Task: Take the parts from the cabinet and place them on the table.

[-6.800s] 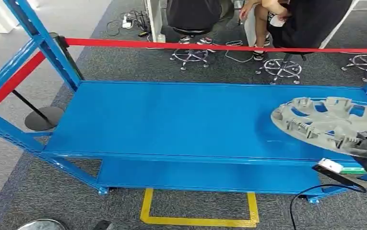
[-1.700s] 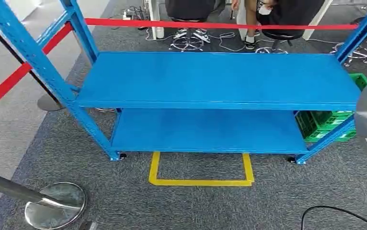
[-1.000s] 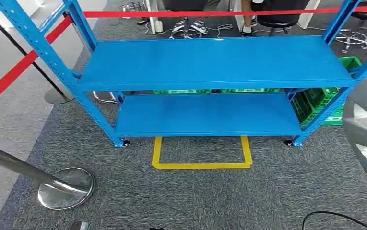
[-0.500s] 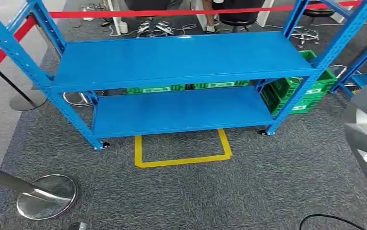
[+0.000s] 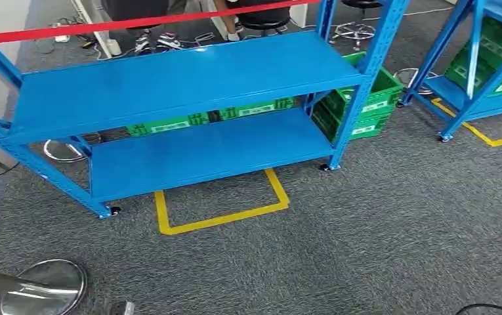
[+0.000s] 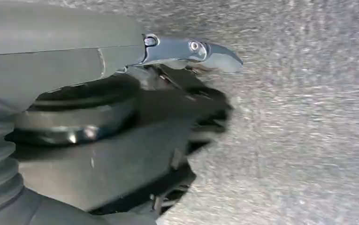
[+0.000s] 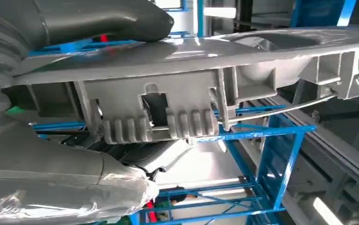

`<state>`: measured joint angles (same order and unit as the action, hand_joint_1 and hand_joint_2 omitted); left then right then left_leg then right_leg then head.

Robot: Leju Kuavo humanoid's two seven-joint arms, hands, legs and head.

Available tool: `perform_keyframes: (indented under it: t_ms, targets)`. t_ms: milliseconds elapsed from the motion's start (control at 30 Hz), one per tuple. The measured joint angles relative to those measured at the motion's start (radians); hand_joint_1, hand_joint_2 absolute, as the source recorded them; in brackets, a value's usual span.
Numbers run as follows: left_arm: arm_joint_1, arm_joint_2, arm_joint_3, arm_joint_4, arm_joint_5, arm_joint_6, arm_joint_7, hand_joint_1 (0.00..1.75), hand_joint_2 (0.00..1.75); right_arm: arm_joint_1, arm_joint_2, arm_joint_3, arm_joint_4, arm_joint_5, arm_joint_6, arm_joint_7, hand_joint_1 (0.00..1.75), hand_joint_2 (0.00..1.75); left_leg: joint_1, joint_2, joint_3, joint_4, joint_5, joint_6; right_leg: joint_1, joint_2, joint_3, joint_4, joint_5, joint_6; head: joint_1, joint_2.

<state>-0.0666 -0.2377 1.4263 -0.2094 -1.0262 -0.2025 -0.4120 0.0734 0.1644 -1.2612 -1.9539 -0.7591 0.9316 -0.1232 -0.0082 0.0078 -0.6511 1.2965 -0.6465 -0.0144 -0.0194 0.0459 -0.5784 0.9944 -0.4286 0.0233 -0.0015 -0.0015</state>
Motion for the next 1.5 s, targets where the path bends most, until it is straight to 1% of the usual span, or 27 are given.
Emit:
perform_keyframes:
  t_ms: [33, 100, 133, 167, 233, 300, 333, 367, 400, 467, 500, 533, 600, 633, 667, 833, 900, 1000, 1033, 1100, 1133, 1167, 1200, 1333, 1367, 1400, 1500]
  targets:
    - [0.003, 0.0, -0.002, 0.0, -0.005, 0.003, 0.0, 0.0, 1.75, -0.001, 0.0, -0.003, 0.003, 0.0, 0.006, 0.005, 1.75, 1.75, 0.0, -0.003, 0.011, -0.021, 0.026, 0.004, 0.0, 0.014, -0.002, 0.0, 0.003, 0.002, 0.0, 0.0]
    - [0.004, 0.0, -0.002, 0.0, -0.006, 0.009, -0.003, 0.0, 1.75, -0.003, 0.001, -0.009, 0.005, 0.0, 0.014, 0.01, 1.75, 1.75, 0.0, -0.017, 0.084, -0.171, 0.118, 0.014, 0.0, 0.042, -0.004, 0.0, 0.008, 0.008, 0.0, 0.0]
    - [0.004, 0.0, -0.001, 0.0, 0.009, 0.018, -0.009, 0.0, 1.75, -0.004, 0.003, -0.009, 0.005, 0.002, 0.02, 0.013, 1.75, 1.75, 0.0, -0.049, 0.129, -0.258, 0.157, 0.02, 0.0, 0.053, -0.005, 0.0, 0.011, 0.011, 0.0, 0.0]
    - [0.004, 0.001, 0.005, 0.0, 0.028, 0.031, -0.011, 0.0, 1.75, -0.005, 0.011, -0.008, 0.005, 0.009, 0.026, 0.014, 1.75, 1.75, 0.004, -0.113, 0.152, -0.313, 0.161, 0.027, 0.002, 0.064, -0.01, 0.003, 0.014, 0.017, 0.0, 0.0]
    - [0.004, 0.003, 0.027, 0.0, 0.057, 0.035, -0.003, 0.0, 1.75, -0.004, 0.046, 0.018, -0.01, 0.09, 0.016, -0.027, 1.75, 1.75, 0.006, -0.099, 0.152, -0.327, 0.156, 0.018, -0.001, 0.092, -0.025, 0.005, 0.023, 0.028, 0.003, 0.0]
    - [0.009, 0.008, 0.035, 0.0, 0.064, 0.026, 0.005, 0.0, 1.75, 0.028, 0.07, 0.09, -0.029, 0.228, -0.054, -0.132, 1.75, 1.75, 0.004, -0.071, 0.153, -0.33, 0.164, 0.029, -0.006, 0.121, -0.032, -0.004, 0.034, 0.044, 0.001, 0.0]
    - [0.007, 0.01, 0.042, 0.0, 0.066, 0.023, 0.009, 0.0, 1.75, 0.049, 0.072, 0.134, -0.037, 0.267, -0.089, -0.169, 1.75, 1.75, 0.009, -0.052, 0.152, -0.337, 0.172, 0.035, -0.006, 0.106, -0.044, 0.005, 0.029, 0.045, 0.0, 0.0]
    - [0.008, 0.012, 0.047, 0.0, 0.066, 0.021, 0.011, 0.0, 1.75, 0.058, 0.077, 0.175, -0.042, 0.288, -0.109, -0.197, 1.75, 1.75, 0.009, -0.043, 0.147, -0.337, 0.176, 0.043, 0.0, 0.034, -0.062, 0.042, -0.004, 0.047, 0.012, 0.0]
    - [0.012, 0.013, 0.051, 0.0, 0.066, 0.019, 0.011, 0.0, 1.75, 0.058, 0.078, 0.205, -0.044, 0.293, -0.13, -0.213, 1.75, 1.75, 0.007, -0.026, 0.145, -0.337, 0.177, 0.043, 0.0, -0.009, -0.091, 0.111, -0.049, 0.053, 0.016, 0.0]
    - [0.02, 0.016, 0.056, 0.0, 0.066, 0.019, 0.012, 0.0, 1.75, 0.073, 0.08, 0.263, -0.046, 0.29, -0.163, -0.242, 1.75, 1.75, 0.004, 0.007, 0.143, -0.336, 0.178, 0.045, -0.003, -0.039, -0.156, 0.282, -0.125, 0.062, 0.014, 0.0]
    - [0.022, 0.019, 0.058, 0.0, 0.067, 0.019, 0.012, 0.0, 1.75, 0.086, 0.08, 0.284, -0.048, 0.288, -0.176, -0.25, 1.75, 1.75, 0.004, 0.021, 0.142, -0.335, 0.178, 0.045, -0.003, -0.04, -0.168, 0.322, -0.136, 0.064, 0.015, 0.0]
    - [0.023, 0.021, 0.059, 0.0, 0.068, 0.017, 0.012, 0.0, 1.75, 0.098, 0.08, 0.302, -0.05, 0.287, -0.191, -0.256, 1.75, 1.75, 0.004, 0.035, 0.142, -0.334, 0.178, 0.045, -0.003, -0.041, -0.154, 0.311, -0.123, 0.065, 0.015, 0.0]
    - [0.02, 0.023, 0.058, 0.0, 0.061, 0.011, 0.011, 0.0, 1.75, 0.114, 0.079, 0.331, -0.053, 0.287, -0.224, -0.261, 1.75, 1.75, 0.004, 0.061, 0.144, -0.333, 0.175, 0.041, -0.003, -0.055, -0.059, 0.158, -0.053, 0.064, 0.015, 0.0]
    - [0.019, 0.025, 0.058, 0.0, 0.053, 0.006, 0.008, 0.0, 1.75, 0.12, 0.079, 0.344, -0.058, 0.285, -0.238, -0.263, 1.75, 1.75, 0.004, 0.072, 0.147, -0.331, 0.173, 0.037, -0.002, -0.084, 0.003, 0.057, -0.019, 0.063, 0.015, 0.0]
    - [0.019, 0.027, 0.058, 0.0, 0.05, 0.005, 0.003, 0.0, 1.75, 0.121, 0.077, 0.351, -0.059, 0.282, -0.245, -0.265, 1.75, 1.75, -0.002, 0.08, 0.15, -0.33, 0.17, 0.032, 0.005, -0.138, 0.028, 0.004, -0.03, 0.056, 0.015, 0.0]
    - [0.013, 0.039, 0.049, -0.001, 0.025, -0.007, -0.027, 0.0, 1.75, 0.139, 0.077, 0.362, -0.06, 0.274, -0.249, -0.266, 1.75, 1.75, -0.004, 0.121, 0.149, -0.327, 0.163, 0.002, 0.003, -0.078, 0.017, 0.002, -0.007, 0.01, 0.011, 0.0]
    - [0.01, 0.04, 0.047, -0.001, 0.018, -0.011, -0.028, 0.0, 1.75, 0.139, 0.077, 0.361, -0.062, 0.273, -0.242, -0.265, 1.75, 1.75, 0.002, 0.026, 0.113, -0.239, 0.092, -0.007, 0.001, -0.058, 0.006, 0.002, 0.001, -0.002, 0.006, 0.0]
    - [0.013, 0.041, 0.046, -0.001, 0.012, -0.01, -0.024, 0.0, 1.75, 0.143, 0.077, 0.361, -0.063, 0.27, -0.237, -0.264, 1.75, 1.75, 0.004, -0.004, 0.003, -0.002, -0.006, -0.009, 0.001, -0.015, -0.008, 0.002, 0.009, -0.005, 0.002, 0.0]
    - [0.015, 0.041, 0.045, -0.001, 0.012, -0.009, -0.019, 0.0, 1.75, 0.145, 0.077, 0.361, -0.064, 0.269, -0.237, -0.264, 1.75, 1.75, 0.004, -0.004, 0.001, 0.0, 0.008, -0.008, 0.001, 0.0, -0.01, 0.002, 0.012, -0.003, 0.003, 0.0]
    - [0.014, 0.041, 0.045, -0.001, 0.012, -0.004, -0.004, 0.0, 1.75, 0.148, 0.08, 0.361, -0.064, 0.266, -0.233, -0.261, 1.75, 1.75, 0.007, -0.009, 0.054, -0.112, 0.092, -0.006, -0.001, 0.032, -0.011, 0.003, 0.016, 0.004, 0.001, 0.0]
    - [0.013, 0.043, 0.045, -0.001, 0.012, -0.001, 0.002, 0.0, 1.75, 0.15, 0.082, 0.36, -0.067, 0.265, -0.231, -0.259, 1.75, 1.75, 0.01, -0.028, 0.1, -0.206, 0.138, -0.005, -0.002, 0.047, -0.011, 0.004, 0.019, 0.008, 0.001, 0.0]
    - [0.014, 0.043, 0.045, -0.001, 0.012, 0.0, 0.004, 0.0, 1.75, 0.15, 0.082, 0.359, -0.069, 0.264, -0.23, -0.259, 1.75, 1.75, 0.018, -0.084, 0.136, -0.276, 0.162, -0.005, -0.003, 0.057, -0.014, 0.004, 0.021, 0.013, 0.0, 0.0]
    - [0.013, 0.042, 0.045, -0.001, 0.012, 0.001, 0.008, 0.0, 1.75, 0.148, 0.082, 0.359, -0.071, 0.264, -0.23, -0.259, 1.75, 1.75, 0.023, -0.099, 0.15, -0.322, 0.154, -0.004, 0.005, 0.072, -0.026, 0.02, 0.02, 0.019, -0.001, 0.0]
    - [0.011, 0.042, 0.045, -0.001, 0.013, 0.008, 0.018, 0.0, 1.75, 0.159, 0.086, 0.353, -0.081, 0.257, -0.229, -0.258, 1.75, 1.75, 0.019, -0.052, 0.14, -0.311, 0.162, 0.023, -0.006, 0.109, -0.049, 0.008, 0.039, 0.045, -0.003, 0.0]
    - [0.008, 0.043, 0.045, -0.001, 0.013, 0.009, 0.018, 0.0, 1.75, 0.159, 0.089, 0.349, -0.083, 0.255, -0.229, -0.258, 1.75, 1.75, 0.017, -0.038, 0.139, -0.312, 0.165, 0.03, 0.0, 0.041, -0.055, 0.028, 0.024, 0.044, 0.0, 0.0]
    - [0.009, 0.042, 0.045, -0.001, 0.013, 0.009, 0.018, 0.0, 1.75, 0.153, 0.089, 0.344, -0.087, 0.254, -0.231, -0.258, 1.75, 1.75, 0.015, -0.028, 0.138, -0.312, 0.165, 0.036, 0.002, -0.004, -0.076, 0.078, -0.012, 0.046, 0.009, 0.0]
    - [0.016, 0.044, 0.045, -0.001, 0.012, 0.006, 0.014, 0.0, 1.75, 0.137, 0.101, 0.334, -0.093, 0.281, -0.266, -0.272, 1.75, 1.75, 0.008, 0.02, 0.135, -0.311, 0.165, 0.039, 0.001, -0.038, -0.173, 0.316, -0.126, 0.053, 0.009, 0.0]
